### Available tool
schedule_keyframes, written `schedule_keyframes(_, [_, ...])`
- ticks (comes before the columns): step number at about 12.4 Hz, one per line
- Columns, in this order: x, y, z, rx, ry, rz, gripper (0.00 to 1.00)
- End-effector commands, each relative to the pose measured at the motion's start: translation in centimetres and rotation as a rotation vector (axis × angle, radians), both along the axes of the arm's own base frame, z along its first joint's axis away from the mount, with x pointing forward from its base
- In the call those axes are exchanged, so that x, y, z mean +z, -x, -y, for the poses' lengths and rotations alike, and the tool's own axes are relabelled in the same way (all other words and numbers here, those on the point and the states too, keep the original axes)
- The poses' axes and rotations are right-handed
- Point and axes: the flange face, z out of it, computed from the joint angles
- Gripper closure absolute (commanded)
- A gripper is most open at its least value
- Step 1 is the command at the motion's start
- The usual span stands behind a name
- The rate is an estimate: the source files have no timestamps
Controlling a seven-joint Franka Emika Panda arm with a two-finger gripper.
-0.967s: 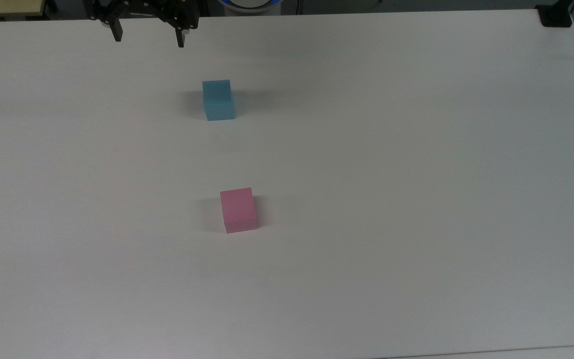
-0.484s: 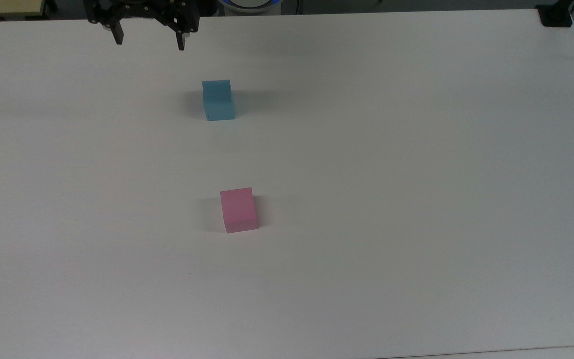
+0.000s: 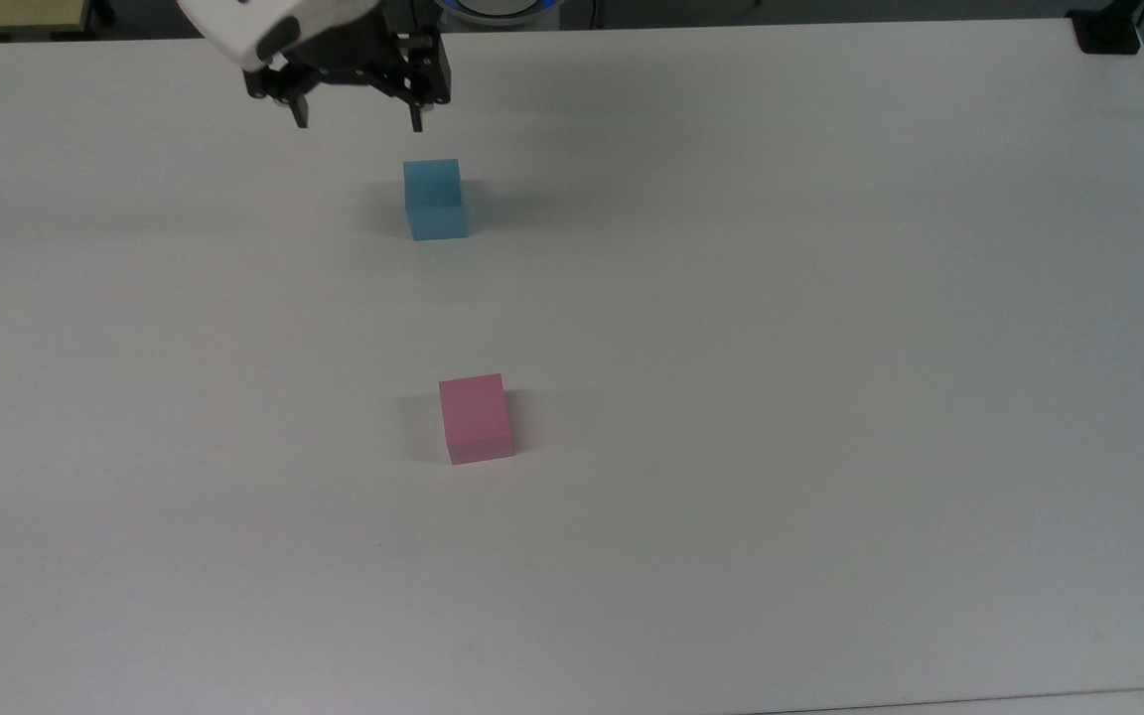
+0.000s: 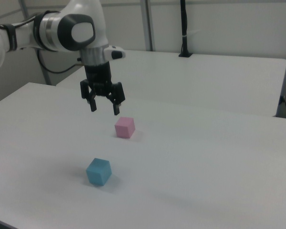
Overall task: Put blue cube on pink cube
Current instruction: 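Move the open gripper over the light-blue cube and lower it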
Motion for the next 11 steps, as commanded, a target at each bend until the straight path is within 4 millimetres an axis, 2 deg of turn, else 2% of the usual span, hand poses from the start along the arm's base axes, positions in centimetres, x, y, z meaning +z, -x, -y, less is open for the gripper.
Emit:
schedule_keyframes(1, [-4.3, 1.8, -1.4, 0.052, 0.001, -0.035, 0.0])
schedule_keyframes(3, [-7.7, 3.0, -3.2, 0.089, -0.003, -0.058, 0.0])
schedule_keyframes(4, [-9.1, 4.0, -3.5, 0.096, -0.005, -0.063, 0.0])
schedule_keyframes(6, [-10.8, 5.1, -3.5, 0.099, -0.008, -0.079, 0.0])
schedule_keyframes(9, [-14.5, 6.0, -3.6, 0.117, 0.006, -0.074, 0.0])
schedule_keyframes(11, [-15.7, 6.3, -3.7, 0.123, 0.007, -0.083, 0.0])
